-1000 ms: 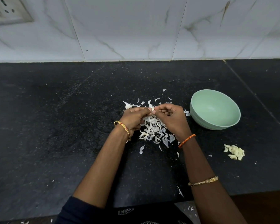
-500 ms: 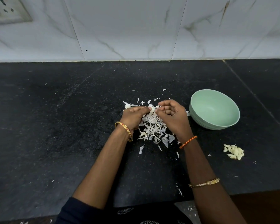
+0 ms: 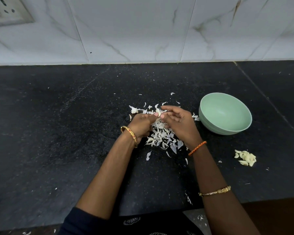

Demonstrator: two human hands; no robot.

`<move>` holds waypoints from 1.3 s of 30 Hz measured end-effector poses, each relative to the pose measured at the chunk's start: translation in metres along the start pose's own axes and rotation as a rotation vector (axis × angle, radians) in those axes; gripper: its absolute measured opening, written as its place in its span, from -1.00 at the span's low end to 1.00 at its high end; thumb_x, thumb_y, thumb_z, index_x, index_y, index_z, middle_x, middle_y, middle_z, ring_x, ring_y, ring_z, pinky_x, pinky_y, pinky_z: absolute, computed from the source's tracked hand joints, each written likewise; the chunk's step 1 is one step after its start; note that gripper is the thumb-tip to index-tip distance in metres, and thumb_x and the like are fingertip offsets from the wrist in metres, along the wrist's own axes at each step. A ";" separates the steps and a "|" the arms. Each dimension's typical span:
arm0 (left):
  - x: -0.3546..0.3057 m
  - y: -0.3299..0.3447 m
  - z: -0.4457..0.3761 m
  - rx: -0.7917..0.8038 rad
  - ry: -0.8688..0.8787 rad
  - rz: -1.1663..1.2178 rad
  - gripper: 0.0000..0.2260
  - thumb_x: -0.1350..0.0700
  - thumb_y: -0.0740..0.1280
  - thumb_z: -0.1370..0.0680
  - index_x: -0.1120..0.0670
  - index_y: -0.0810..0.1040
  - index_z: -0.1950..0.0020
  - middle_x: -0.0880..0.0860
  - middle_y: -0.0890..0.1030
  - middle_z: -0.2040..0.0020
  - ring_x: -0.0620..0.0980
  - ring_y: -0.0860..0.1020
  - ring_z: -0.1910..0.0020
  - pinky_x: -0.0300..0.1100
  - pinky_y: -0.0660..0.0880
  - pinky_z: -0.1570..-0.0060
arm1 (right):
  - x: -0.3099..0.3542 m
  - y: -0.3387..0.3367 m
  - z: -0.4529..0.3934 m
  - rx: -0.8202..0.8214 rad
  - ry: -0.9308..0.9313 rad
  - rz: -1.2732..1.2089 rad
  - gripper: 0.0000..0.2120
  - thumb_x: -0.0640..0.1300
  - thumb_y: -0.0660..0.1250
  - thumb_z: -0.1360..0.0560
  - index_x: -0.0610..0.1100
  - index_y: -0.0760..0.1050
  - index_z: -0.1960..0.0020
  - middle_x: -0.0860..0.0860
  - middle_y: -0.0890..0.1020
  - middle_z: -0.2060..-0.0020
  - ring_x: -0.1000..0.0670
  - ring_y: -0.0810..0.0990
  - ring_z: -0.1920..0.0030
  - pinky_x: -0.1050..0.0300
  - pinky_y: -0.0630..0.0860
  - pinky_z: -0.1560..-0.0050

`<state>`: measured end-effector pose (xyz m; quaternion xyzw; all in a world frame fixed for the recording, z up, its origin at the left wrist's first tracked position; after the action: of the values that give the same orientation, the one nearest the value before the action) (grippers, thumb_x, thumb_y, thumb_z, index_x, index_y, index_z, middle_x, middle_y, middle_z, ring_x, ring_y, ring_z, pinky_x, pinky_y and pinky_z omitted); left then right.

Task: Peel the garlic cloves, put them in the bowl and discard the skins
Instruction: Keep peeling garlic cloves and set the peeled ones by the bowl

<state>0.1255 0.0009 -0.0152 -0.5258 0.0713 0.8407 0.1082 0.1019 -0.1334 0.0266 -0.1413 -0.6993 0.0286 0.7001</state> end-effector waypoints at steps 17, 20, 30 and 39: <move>0.002 0.091 0.048 -0.058 0.255 -0.182 -0.91 0.21 0.48 -0.43 0.05 0.65 0.25 -0.15 0.53 0.49 -0.25 0.42 0.57 -0.38 0.38 0.49 | -0.046 -0.119 0.088 -0.386 0.259 -0.064 -0.81 -0.36 0.39 -0.44 -0.09 0.62 0.18 -0.09 0.68 0.31 -0.05 0.68 0.24 0.15 0.62 0.12; 0.002 0.126 0.056 -0.075 0.283 -0.213 -0.91 0.14 0.51 -0.40 0.07 0.64 0.27 -0.13 0.49 0.53 -0.23 0.40 0.59 -0.35 0.37 0.52 | -0.050 -0.156 0.111 -0.501 0.275 0.065 -0.86 -0.30 0.42 -0.45 -0.08 0.63 0.18 0.03 0.65 0.35 0.06 0.62 0.32 0.27 0.57 0.24; 0.011 0.220 0.063 0.105 0.391 -0.704 -0.79 0.16 0.26 -0.55 0.03 0.64 -0.11 0.05 0.64 -0.07 0.04 0.58 -0.07 -0.11 0.49 -0.10 | -0.066 -0.220 0.142 -0.615 0.388 0.324 -0.88 -0.26 0.36 -0.49 -0.18 0.66 0.03 -0.03 0.65 0.20 0.12 0.54 0.22 0.28 0.43 0.14; 0.004 0.186 0.067 -0.121 0.435 -0.608 -0.91 0.06 0.49 -0.40 0.06 0.67 0.21 0.02 0.62 0.13 -0.02 0.57 0.13 -0.10 0.50 0.12 | -0.040 -0.198 0.132 -0.630 0.193 0.365 -0.87 -0.30 0.32 -0.47 -0.14 0.63 0.11 -0.03 0.65 0.15 0.16 0.54 0.22 0.47 0.37 0.17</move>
<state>0.0178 -0.1630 0.0115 -0.6947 -0.1165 0.6415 0.3039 -0.0604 -0.3119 0.0324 -0.4741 -0.5678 -0.0772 0.6685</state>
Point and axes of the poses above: each hand's wrist, its own z-axis away from the middle knuckle, its own y-axis out of the palm, x = y × z, the point moved 10 cm from there along -z, towards the middle knuckle
